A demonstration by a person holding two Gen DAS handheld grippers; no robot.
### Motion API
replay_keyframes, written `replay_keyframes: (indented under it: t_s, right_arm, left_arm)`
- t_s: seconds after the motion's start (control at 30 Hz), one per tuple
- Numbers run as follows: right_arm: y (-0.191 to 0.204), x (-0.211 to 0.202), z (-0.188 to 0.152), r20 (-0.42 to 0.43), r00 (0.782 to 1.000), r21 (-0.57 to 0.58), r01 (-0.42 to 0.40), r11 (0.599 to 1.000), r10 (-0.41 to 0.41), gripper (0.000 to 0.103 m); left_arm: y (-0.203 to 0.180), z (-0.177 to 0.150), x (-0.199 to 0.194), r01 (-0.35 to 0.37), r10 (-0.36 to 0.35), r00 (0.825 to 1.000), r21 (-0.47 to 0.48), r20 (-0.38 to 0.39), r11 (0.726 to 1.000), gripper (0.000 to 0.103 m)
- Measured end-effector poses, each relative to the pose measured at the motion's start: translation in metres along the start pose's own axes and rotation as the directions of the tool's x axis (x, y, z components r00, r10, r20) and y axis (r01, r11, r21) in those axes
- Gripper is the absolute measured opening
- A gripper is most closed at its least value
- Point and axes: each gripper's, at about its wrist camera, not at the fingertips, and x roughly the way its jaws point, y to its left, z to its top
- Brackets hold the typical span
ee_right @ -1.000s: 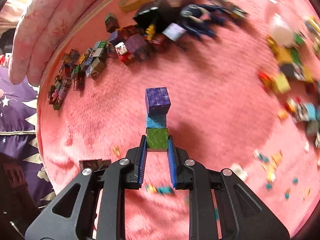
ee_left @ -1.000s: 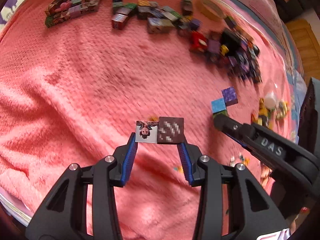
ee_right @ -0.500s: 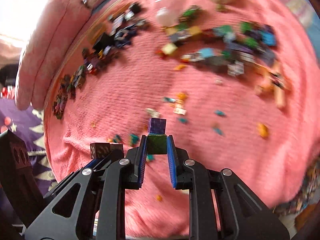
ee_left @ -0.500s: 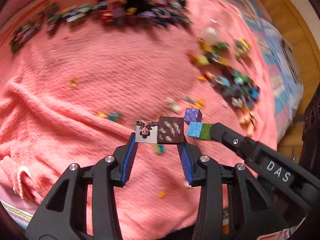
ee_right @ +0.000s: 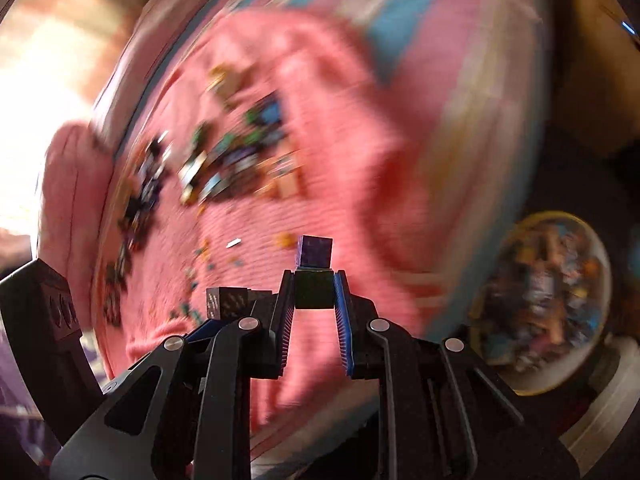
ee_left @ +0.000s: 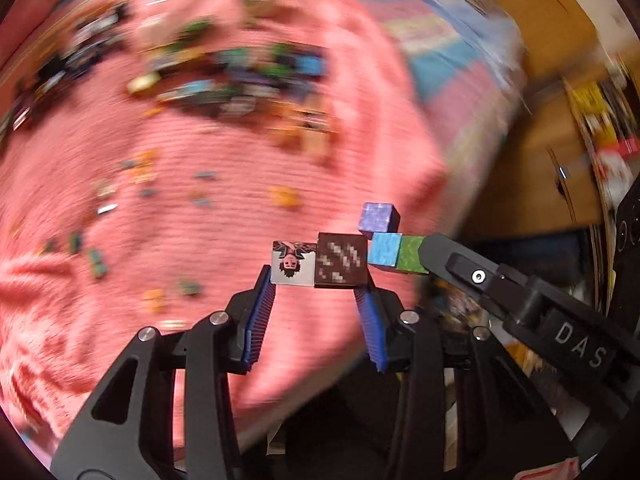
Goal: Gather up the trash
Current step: 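Carry both held stacks over the yellow-rimmed bin and open both grippers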
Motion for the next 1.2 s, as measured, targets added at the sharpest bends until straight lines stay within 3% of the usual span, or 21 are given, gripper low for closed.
replay_keyframes:
  t_s: [0.1,0.27,0.57,0.77,0.97,1.2]
  right_arm:
    - [-0.056,-0.025,-0.001,0.047,0.999,0.112,0.018,0.994,-0.024,0.018]
    - [-0.141,-0.054,-0.007,0.083,0.992,0.274,0.067,0.959,-0.092,0.018]
    - [-0.258,-0.057,-0.032,0.051,0.978,0.506,0.149,0.849,-0.202,0.018]
    - [-0.3,-0.041,-0.044,0.015,0.972,0.575,0.183,0.797,-0.234,0.018]
    - [-0.308,-0.022,-0.051,-0.041,0.97,0.573,0.221,0.789,-0.242,0.018]
    - [-0.303,-0.007,-0.06,-0.093,0.966,0.557,0.252,0.791,-0.242,0.022]
  left_arm:
    - [-0.05,0.0,0.018,0.03,-0.027,0.999,0.093,-0.034,0.995,0.039]
    - [-0.132,-0.016,0.058,0.085,-0.054,0.99,0.247,-0.129,0.965,0.039]
    - [-0.211,-0.053,0.123,0.121,-0.006,0.963,0.408,-0.271,0.905,0.039]
    - [-0.24,-0.063,0.154,0.112,0.044,0.953,0.483,-0.3,0.868,0.039]
    - [-0.246,-0.067,0.181,0.099,0.096,0.935,0.51,-0.341,0.854,0.044]
    - [-0.234,-0.071,0.188,0.088,0.108,0.927,0.49,-0.358,0.867,0.051]
